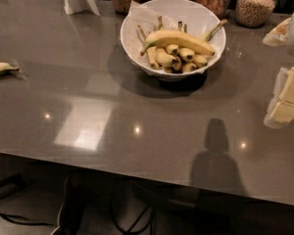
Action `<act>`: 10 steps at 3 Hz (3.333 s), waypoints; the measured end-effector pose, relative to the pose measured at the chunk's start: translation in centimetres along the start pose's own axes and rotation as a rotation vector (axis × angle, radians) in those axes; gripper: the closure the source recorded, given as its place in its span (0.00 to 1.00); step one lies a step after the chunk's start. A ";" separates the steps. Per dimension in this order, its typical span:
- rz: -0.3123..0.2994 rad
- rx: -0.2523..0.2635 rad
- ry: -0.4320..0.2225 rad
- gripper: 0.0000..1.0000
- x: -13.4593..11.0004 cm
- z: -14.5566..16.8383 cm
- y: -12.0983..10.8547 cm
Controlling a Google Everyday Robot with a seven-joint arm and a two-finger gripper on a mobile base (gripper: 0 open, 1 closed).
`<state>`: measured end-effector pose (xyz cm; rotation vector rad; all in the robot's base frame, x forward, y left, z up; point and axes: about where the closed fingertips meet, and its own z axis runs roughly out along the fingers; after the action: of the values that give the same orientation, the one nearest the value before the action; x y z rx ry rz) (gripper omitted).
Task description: Pick banana from white bowl
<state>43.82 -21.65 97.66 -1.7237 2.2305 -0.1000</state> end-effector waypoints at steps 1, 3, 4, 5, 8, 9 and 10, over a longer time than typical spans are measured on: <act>0.000 0.000 0.000 0.00 0.0 0.0 0.0; -0.032 0.077 -0.137 0.00 -1.8 0.1 -1.9; -0.067 0.152 -0.259 0.00 -4.1 0.3 -4.5; -0.110 0.210 -0.354 0.00 -6.2 0.6 -7.3; -0.176 0.285 -0.413 0.00 -9.4 1.7 -12.2; -0.174 0.311 -0.415 0.00 -9.8 2.5 -14.2; -0.164 0.288 -0.401 0.19 -10.7 4.8 -17.7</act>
Offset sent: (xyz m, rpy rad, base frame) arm 0.0073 0.0037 0.0013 0.0446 -0.0484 0.0110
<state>64.06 -15.56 99.67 -1.6013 1.6980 -0.0977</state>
